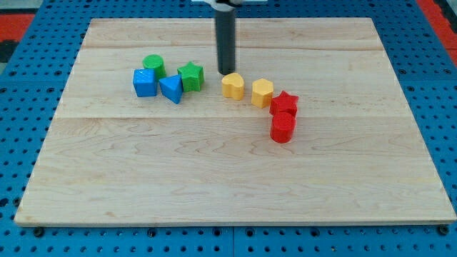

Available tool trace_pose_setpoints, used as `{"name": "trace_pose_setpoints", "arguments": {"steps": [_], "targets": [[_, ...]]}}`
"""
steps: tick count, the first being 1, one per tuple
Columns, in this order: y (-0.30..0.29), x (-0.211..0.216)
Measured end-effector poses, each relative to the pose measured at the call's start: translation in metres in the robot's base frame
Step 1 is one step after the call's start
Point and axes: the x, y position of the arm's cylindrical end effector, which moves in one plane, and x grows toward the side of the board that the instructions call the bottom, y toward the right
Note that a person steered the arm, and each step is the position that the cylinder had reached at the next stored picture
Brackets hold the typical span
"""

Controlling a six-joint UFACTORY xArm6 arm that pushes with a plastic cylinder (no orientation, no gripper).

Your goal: Push the yellow heart to the red circle

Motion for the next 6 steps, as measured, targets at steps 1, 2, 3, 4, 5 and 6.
{"name": "trace_pose_setpoints", "arguments": {"steps": [1, 2, 3, 4, 5, 6], "targets": [[0.012, 0.037], [0.023, 0.051], [-0.032, 0.032], [0.006, 0.07], [0.039, 0.088], [-0.028, 0.088]]}}
